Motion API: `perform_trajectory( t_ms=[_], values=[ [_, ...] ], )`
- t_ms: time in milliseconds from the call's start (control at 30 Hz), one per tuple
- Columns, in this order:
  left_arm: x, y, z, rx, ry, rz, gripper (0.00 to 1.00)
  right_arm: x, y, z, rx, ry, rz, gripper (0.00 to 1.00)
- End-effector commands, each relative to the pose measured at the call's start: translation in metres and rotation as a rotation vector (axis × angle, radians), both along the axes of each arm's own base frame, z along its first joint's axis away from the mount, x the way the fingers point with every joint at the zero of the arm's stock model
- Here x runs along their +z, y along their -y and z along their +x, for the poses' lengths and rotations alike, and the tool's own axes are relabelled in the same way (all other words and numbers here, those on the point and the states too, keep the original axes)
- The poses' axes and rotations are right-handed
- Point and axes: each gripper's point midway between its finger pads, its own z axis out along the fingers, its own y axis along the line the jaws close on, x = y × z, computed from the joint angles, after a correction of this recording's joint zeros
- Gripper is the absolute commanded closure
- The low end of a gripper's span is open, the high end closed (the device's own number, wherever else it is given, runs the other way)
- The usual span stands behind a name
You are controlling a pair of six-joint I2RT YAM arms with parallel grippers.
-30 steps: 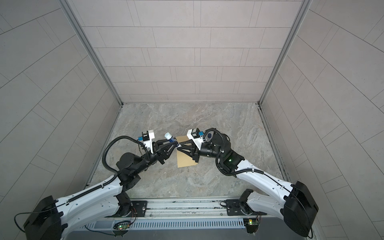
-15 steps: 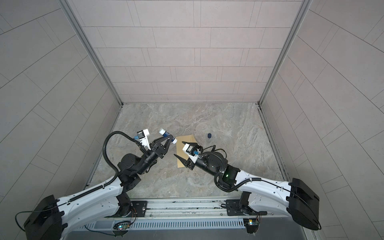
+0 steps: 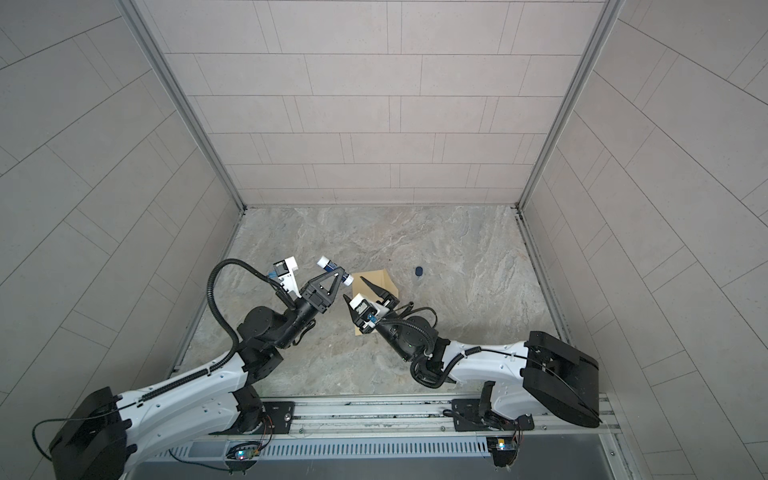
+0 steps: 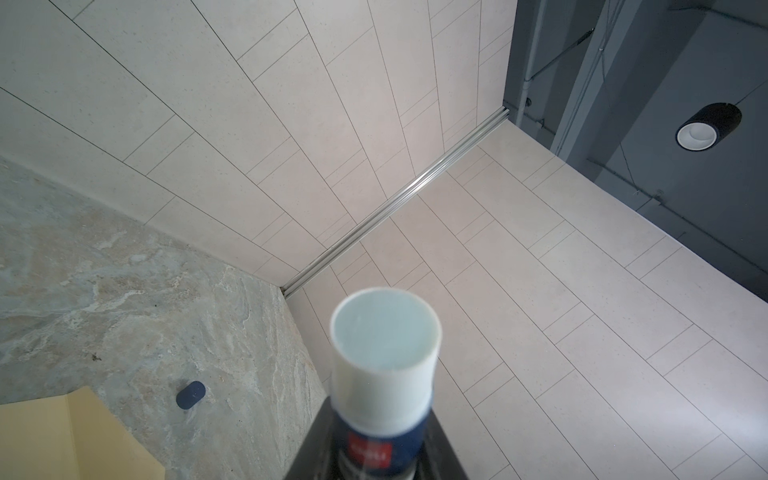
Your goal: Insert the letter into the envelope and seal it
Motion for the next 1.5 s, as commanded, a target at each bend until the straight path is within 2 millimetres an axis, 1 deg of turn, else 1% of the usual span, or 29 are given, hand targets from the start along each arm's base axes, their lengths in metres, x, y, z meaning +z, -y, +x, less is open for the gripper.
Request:
perform_trajectory(
  t_ms=[0,333,533,667,833,967,1067,1133,1200,1300,1333,1367,1467],
  values=[
    [0.016,-0.003,-0.004,-0.005,0.039,-0.046,1.0,0.029,0.004,0.002,-0.033,0.056,0.082,0.46],
    [0.016,-0.002,-0.005,-0.009,0.037,-0.047,1.0,0.027,-0.006,0.006,-0.032,0.054,0.065,0.59],
    [0.017,-0.002,-0.005,-0.012,0.037,-0.049,1.0,0.025,-0.013,0.008,-0.027,0.049,0.051,0.62],
    [0.017,-0.002,-0.005,-0.016,0.036,-0.047,1.0,0.025,-0.015,0.009,-0.026,0.05,0.049,0.7],
    [0.017,-0.001,-0.006,-0.018,0.037,-0.046,1.0,0.019,-0.017,0.01,-0.025,0.041,0.023,0.79],
    [0.016,0.0,-0.007,-0.029,0.042,-0.038,1.0,0.02,-0.017,0.008,-0.014,0.036,0.029,0.91],
    [0.016,0.005,-0.011,-0.05,0.073,-0.006,1.0,0.021,-0.017,0.005,0.016,0.02,0.03,0.97],
    [0.02,0.01,-0.017,-0.082,0.123,0.034,1.0,0.022,-0.017,0.002,0.052,-0.002,0.023,1.0],
    [0.022,0.018,-0.025,-0.124,0.178,0.089,1.0,0.023,-0.015,-0.001,0.11,-0.051,0.024,1.0],
    [0.022,0.025,-0.034,-0.177,0.219,0.143,1.0,0.026,-0.005,-0.004,0.245,-0.166,0.07,1.0],
    [0.023,0.027,-0.037,-0.184,0.25,0.168,1.0,0.038,-0.003,-0.005,0.304,-0.199,0.099,1.0],
    [0.025,0.029,-0.04,-0.198,0.272,0.181,1.0,0.043,0.001,-0.006,0.362,-0.241,0.119,1.0],
    [0.028,0.033,-0.05,-0.245,0.33,0.202,1.0,0.053,0.012,-0.01,0.511,-0.354,0.161,1.0]
  ],
)
